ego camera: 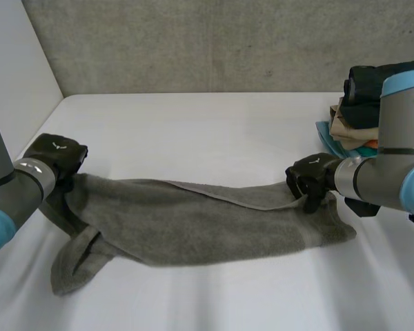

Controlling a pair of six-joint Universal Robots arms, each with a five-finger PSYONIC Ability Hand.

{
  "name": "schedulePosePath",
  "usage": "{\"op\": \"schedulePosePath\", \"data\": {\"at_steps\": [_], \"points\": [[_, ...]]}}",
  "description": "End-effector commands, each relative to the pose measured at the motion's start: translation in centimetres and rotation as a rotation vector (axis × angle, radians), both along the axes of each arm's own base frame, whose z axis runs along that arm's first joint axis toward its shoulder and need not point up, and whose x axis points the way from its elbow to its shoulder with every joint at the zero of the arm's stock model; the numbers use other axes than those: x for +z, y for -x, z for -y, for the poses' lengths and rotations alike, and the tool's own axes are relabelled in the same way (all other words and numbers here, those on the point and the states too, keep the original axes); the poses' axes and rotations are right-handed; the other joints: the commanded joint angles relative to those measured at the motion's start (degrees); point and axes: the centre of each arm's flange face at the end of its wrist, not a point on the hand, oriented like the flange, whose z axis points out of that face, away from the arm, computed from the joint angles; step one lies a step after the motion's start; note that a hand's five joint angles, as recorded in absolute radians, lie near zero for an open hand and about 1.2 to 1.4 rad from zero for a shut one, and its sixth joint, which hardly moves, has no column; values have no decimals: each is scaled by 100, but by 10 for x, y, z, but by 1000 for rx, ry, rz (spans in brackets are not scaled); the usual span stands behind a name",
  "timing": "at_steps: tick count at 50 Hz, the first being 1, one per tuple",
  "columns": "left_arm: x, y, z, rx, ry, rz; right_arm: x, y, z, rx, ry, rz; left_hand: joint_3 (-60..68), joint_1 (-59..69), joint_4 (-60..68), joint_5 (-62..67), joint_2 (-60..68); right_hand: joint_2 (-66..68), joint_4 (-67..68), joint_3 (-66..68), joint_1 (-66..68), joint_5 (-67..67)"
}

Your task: Fold the laundry.

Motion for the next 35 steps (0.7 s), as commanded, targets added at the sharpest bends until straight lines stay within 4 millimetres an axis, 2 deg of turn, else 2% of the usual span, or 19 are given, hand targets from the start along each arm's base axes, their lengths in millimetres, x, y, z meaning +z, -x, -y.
{"op": "schedulePosePath", "data": {"at_steps": [1, 5, 13, 24, 35], "points": [[1, 0, -2, -2, 1, -1, -6, -3, 3, 7, 61, 2, 1166, 1493, 1107, 1435, 1135, 285, 339, 322, 942, 210], [3, 0, -2, -2, 7, -2, -5, -1, 6, -17, 100, -10, 1166, 1493, 1107, 1435, 1135, -505, -451, -468, 152, -580], [3, 0, -2, -2, 7, -2, 13, -1, 7, -9, 217, -13, 1166, 1493, 1107, 1435, 1135, -540, -486, -503, 117, -615], [2, -1, -3, 0, 2, -2, -1, -10, 2, 107, 267, -120, 1166, 1493, 1107, 1435, 1135, -1346, -1293, -1309, -690, -1421], [1, -1, -5, -1, -4, -2, -12, -17, 15, 117, 285, -111, 1166, 1493, 1107, 1435, 1135, -1701, -1647, -1664, -1044, -1776]]}}
